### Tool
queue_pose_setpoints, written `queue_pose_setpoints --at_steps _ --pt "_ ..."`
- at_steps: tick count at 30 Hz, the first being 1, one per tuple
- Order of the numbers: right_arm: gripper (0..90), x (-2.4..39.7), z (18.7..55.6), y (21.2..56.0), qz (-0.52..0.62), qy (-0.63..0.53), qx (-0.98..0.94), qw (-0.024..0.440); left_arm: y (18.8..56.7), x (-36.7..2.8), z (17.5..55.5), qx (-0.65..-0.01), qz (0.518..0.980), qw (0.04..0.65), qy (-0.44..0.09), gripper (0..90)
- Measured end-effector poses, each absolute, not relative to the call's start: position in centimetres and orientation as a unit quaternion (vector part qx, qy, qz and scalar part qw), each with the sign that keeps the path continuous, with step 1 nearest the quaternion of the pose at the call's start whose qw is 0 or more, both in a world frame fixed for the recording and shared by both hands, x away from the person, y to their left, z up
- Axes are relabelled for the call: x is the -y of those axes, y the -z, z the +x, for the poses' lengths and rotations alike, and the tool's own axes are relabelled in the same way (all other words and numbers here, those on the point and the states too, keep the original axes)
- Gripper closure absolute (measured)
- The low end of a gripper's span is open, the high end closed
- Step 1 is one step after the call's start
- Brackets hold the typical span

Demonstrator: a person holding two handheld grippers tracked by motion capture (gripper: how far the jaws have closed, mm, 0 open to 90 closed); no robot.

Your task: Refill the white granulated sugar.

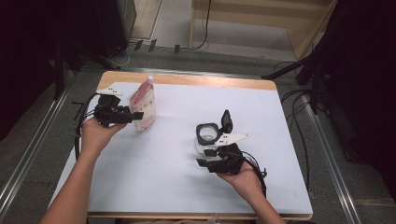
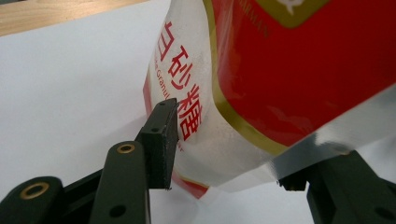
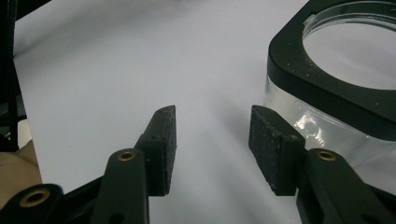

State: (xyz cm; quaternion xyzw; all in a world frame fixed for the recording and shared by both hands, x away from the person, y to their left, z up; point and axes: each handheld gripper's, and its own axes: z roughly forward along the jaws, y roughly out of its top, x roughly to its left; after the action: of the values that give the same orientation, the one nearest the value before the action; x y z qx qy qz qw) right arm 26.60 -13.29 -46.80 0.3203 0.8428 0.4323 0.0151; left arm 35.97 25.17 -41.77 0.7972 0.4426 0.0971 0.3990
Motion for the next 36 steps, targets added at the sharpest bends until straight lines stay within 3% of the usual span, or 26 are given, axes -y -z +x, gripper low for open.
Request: queue_pose_setpoints --at_steps 8,14,30,36 --pt "52.2 13.1 26.5 47.0 0.325 -0.430 -0.842 0.016 42.0 -24.1 36.3 -0.445 0.795 0.394 -0.117 51.7" --pt "52.2 13.1 26.6 47.1 0.325 -0.430 -0.842 0.019 42.1 -24.5 36.4 -0.450 0.793 0.391 -0.125 61.8" --pt "51.2 12.8 26.7 47.3 0.326 -0.428 -0.843 0.027 42.3 -26.7 37.0 -0.494 0.750 0.433 -0.072 78.6" --pt "51.3 12.7 26.7 47.3 0.323 -0.428 -0.844 0.029 42.0 -26.9 36.9 -0.490 0.747 0.446 -0.060 89.4"
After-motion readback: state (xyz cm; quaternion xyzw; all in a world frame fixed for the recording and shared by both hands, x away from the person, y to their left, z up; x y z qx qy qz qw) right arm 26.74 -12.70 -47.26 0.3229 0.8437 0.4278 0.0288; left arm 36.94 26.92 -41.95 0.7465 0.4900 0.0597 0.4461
